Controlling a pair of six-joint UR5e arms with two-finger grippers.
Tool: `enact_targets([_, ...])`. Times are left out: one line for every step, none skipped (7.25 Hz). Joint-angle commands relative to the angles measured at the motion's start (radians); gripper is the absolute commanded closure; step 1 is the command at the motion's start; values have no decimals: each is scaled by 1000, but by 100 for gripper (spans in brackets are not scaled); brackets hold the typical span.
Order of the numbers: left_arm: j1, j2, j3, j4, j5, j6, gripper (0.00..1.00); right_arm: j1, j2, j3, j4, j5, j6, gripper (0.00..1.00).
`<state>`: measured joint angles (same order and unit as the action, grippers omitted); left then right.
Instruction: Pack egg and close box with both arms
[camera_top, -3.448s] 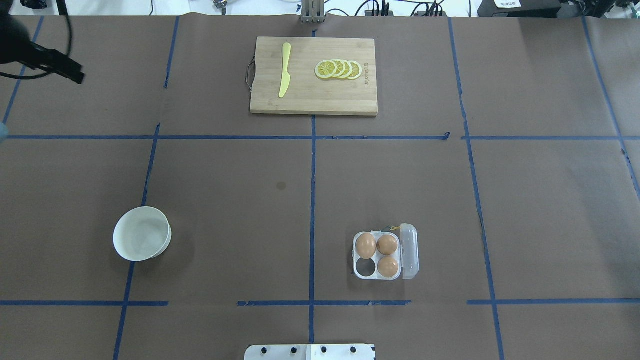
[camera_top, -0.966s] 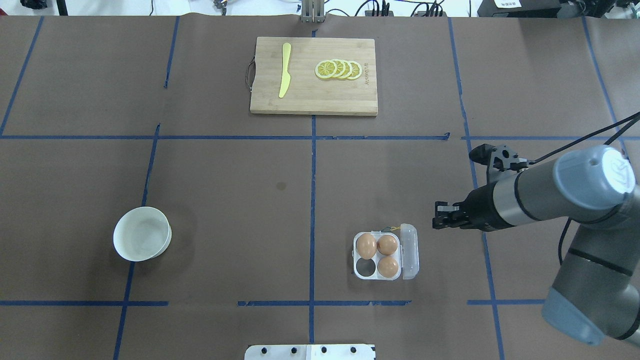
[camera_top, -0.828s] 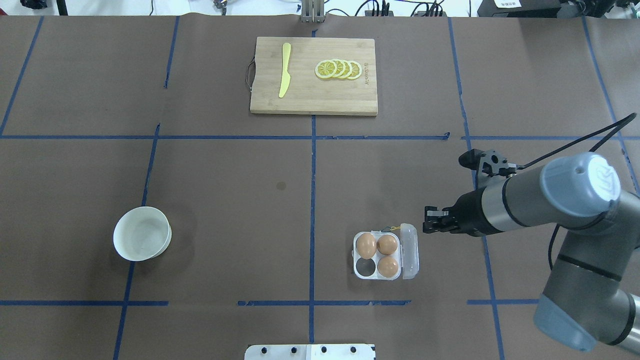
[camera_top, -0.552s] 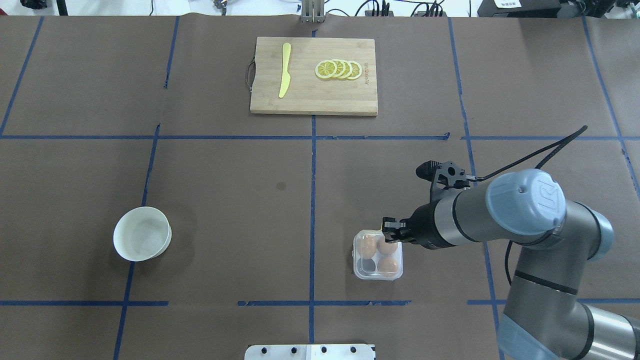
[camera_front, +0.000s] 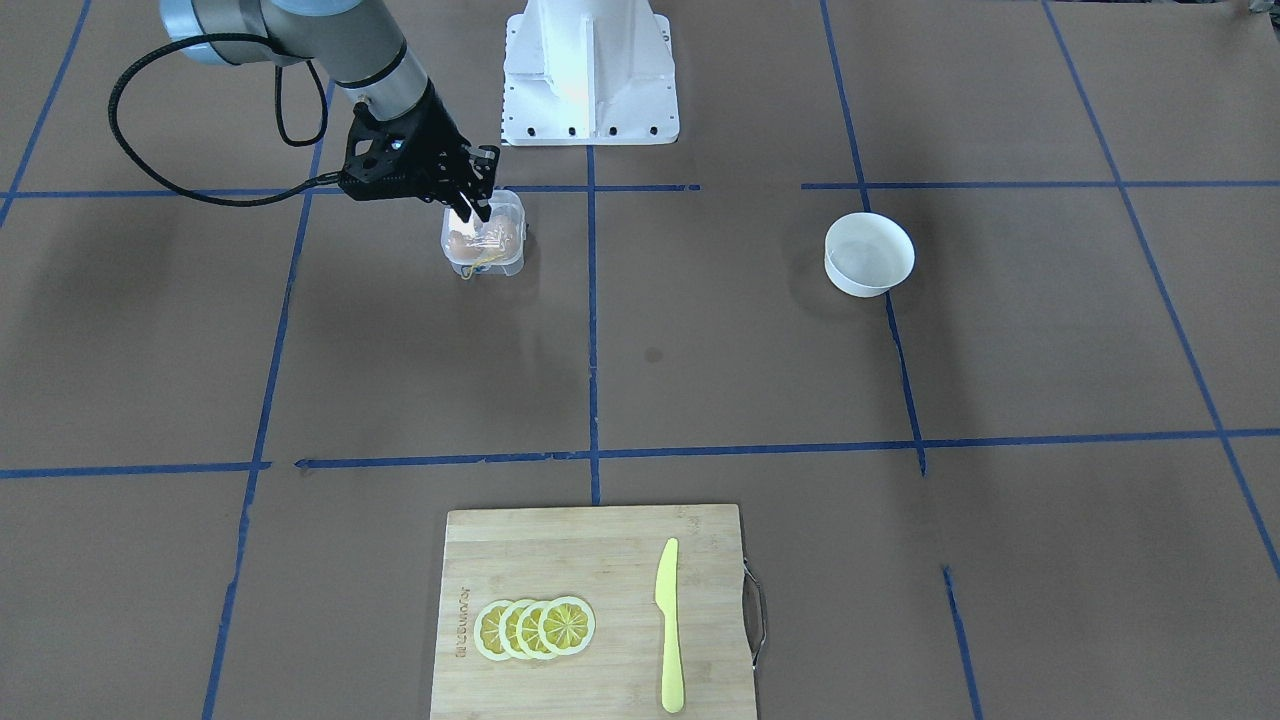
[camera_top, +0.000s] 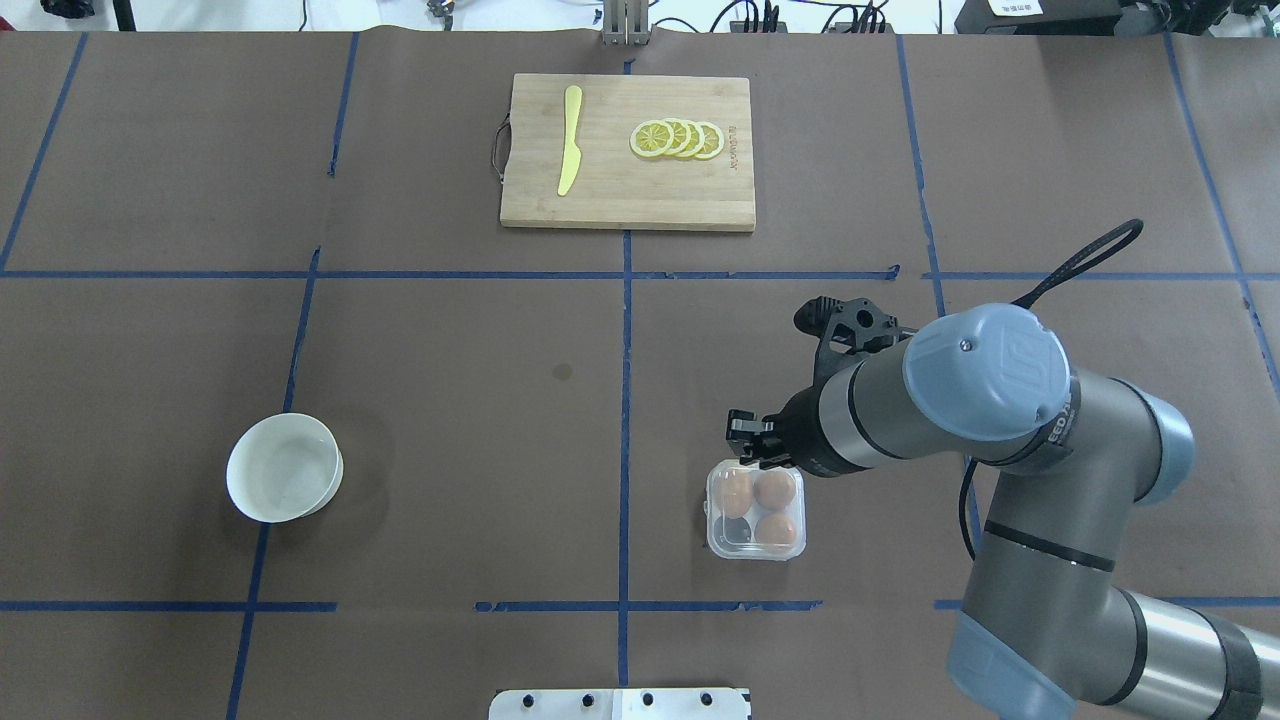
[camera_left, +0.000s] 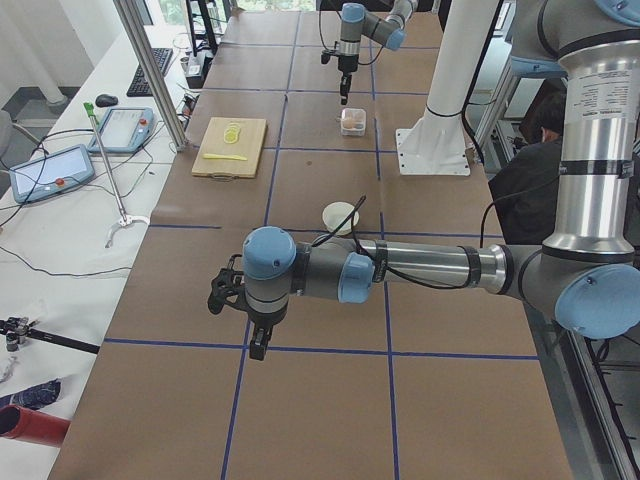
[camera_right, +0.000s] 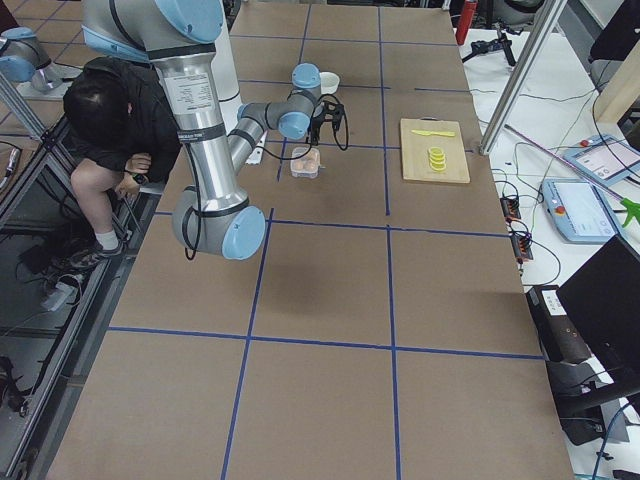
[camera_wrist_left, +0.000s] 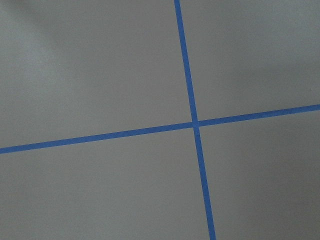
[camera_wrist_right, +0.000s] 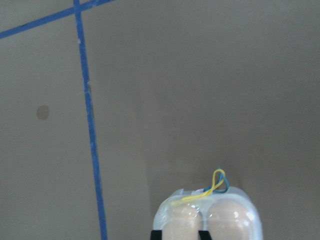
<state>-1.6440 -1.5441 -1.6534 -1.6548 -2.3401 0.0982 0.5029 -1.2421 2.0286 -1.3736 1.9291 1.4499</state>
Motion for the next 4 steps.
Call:
enact_targets([3, 1, 3, 1, 1, 0, 0, 148, -37, 2, -132, 95, -218, 0])
enact_targets([3, 6, 3, 1, -1, 0, 0, 217, -110, 5, -142, 134, -365, 0])
enact_targets([3, 7, 4, 1, 1, 0, 0, 286, -202, 19, -140, 163, -523, 0])
enact_targets([3, 7, 3, 3, 1, 0, 0, 392, -282, 13, -143, 203, -707, 0])
